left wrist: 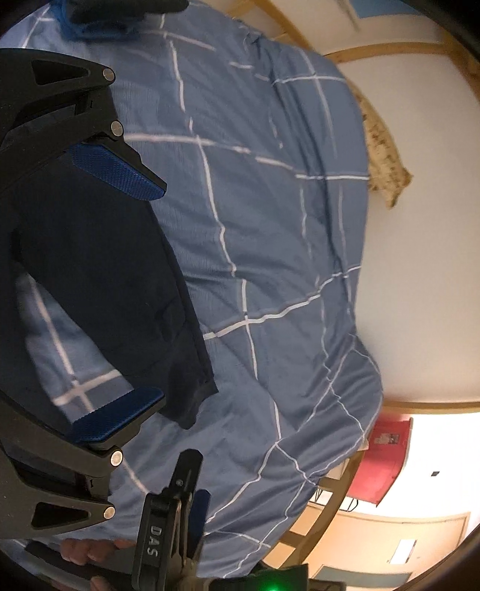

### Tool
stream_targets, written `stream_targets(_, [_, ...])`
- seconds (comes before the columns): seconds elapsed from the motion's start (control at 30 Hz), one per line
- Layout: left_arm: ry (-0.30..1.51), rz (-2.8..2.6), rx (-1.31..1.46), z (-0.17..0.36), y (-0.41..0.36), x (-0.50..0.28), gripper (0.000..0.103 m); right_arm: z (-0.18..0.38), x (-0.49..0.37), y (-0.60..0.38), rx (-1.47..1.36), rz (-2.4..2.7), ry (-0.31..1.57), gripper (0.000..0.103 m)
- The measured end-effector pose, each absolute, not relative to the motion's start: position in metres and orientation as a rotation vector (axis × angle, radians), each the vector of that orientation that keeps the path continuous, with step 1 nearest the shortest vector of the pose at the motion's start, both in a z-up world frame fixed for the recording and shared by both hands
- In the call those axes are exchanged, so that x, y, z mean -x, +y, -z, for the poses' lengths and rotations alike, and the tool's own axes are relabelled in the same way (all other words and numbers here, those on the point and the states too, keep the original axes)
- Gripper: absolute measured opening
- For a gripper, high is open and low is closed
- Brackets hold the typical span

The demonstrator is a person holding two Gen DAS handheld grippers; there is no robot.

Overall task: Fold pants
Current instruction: 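Grasp the navy sweatpants waistband with the left tool while the right tool grasps beside it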

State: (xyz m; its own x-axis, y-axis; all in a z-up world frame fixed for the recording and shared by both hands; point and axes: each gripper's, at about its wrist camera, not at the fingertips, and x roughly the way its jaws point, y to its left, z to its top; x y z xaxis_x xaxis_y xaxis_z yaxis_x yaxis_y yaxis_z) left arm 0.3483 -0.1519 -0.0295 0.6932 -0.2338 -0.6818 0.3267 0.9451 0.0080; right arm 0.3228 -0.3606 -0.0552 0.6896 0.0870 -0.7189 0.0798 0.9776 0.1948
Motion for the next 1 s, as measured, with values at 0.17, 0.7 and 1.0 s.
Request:
stream_targets(0.17, [0.763,0.307,-0.173,0.043,-0.174,-0.37,0.103,0.083,-0.356,-0.38,-0.336,0.005,0.921,0.076])
stream_targets(0.7, [0.838,0.288,-0.221,0.082,-0.195,-0.409,0.103,0.158,-0.399,-0.409,-0.711,-0.006,1.07,0.054])
stream_targets(1.0, [0.892,0.284,-0.185,0.101,-0.188,-0.413,0.103,0.158,-0.399,-0.406,-0.631,-0.036,1.037,0.022])
